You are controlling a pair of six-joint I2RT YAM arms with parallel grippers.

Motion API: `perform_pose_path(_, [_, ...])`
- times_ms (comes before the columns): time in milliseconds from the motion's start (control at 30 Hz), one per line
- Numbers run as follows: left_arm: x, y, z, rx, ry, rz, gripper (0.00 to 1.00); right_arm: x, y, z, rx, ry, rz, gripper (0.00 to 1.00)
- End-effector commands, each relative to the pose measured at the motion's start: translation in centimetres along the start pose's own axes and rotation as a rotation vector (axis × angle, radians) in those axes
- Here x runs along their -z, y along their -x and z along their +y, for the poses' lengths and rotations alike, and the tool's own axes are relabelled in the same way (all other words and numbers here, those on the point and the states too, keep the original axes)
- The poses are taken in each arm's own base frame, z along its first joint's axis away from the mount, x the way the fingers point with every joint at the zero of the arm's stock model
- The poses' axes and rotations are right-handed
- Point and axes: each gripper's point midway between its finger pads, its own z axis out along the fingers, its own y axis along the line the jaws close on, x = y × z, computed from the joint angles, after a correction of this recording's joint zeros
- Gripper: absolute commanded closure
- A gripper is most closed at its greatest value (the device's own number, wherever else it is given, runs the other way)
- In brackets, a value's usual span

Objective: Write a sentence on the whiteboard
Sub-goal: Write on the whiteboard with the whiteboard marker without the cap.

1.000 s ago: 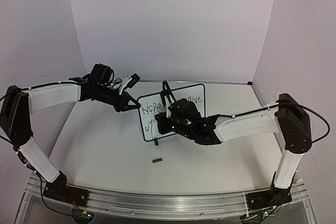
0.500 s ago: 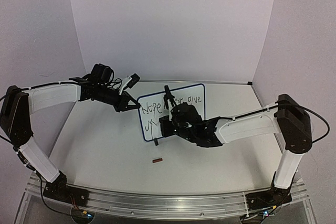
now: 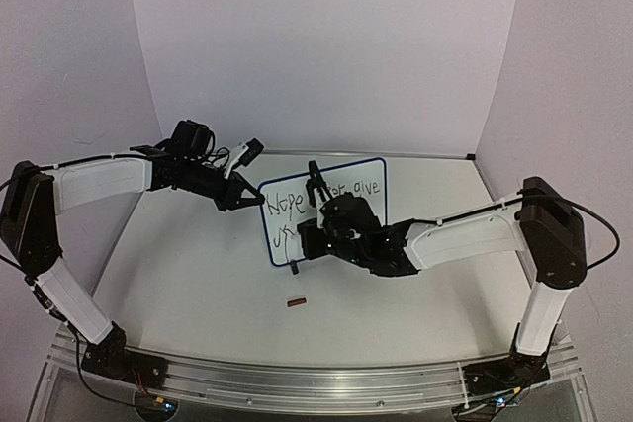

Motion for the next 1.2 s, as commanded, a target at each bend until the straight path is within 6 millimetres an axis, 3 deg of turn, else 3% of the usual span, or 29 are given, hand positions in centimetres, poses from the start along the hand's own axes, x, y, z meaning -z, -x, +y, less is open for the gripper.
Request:
perform_pose_path(0, [-0.4, -1.4, 1.2, -0.012, 0.064, 0.064, 1.0, -0.5, 1.9, 1.2, -0.025, 0.041, -0.046, 1.0])
perform_pose_path(300, [-0.3, -1.4, 1.2, -0.012, 0.065, 0.063, 1.0, -1.0, 1.6, 1.5, -0.031, 0.054, -0.038, 1.0])
perform_pose_path(1167, [-0.4, -1.4, 1.2, -0.011, 0.063, 0.064, 1.0, -0.5, 1.5, -1.2, -0.041, -0.082, -0.063, 1.0])
